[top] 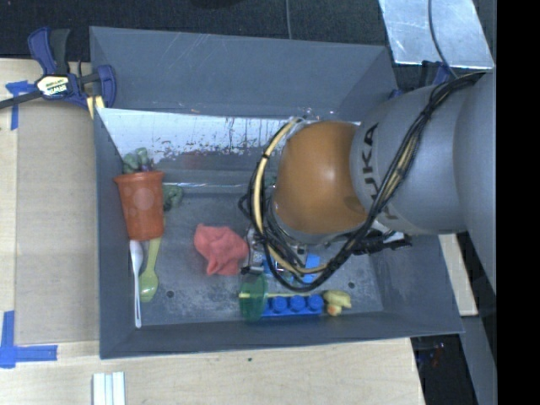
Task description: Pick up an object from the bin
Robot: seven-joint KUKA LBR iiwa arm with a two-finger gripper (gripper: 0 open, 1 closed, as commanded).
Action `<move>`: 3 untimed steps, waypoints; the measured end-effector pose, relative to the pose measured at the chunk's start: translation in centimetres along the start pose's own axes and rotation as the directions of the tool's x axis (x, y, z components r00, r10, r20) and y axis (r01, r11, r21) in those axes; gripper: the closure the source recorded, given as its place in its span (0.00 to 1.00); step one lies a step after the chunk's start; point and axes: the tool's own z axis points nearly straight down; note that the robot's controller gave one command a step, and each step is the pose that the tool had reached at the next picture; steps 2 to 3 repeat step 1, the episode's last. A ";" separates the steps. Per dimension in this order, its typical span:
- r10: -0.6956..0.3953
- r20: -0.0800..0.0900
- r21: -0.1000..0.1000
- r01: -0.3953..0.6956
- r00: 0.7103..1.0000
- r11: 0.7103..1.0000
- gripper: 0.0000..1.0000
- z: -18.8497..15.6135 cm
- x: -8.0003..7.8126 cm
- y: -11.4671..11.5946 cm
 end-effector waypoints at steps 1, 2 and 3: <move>0.001 -0.012 0.005 -0.001 1.000 1.000 1.00 -1.7 0.2 -0.1; 0.001 -0.012 0.005 -0.001 1.000 1.000 1.00 -1.7 0.2 -0.1; 0.001 -0.012 0.005 -0.001 1.000 1.000 1.00 -1.7 0.2 -0.1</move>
Offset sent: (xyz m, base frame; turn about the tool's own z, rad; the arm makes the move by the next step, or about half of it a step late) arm -0.0019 -0.0004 0.0711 0.0004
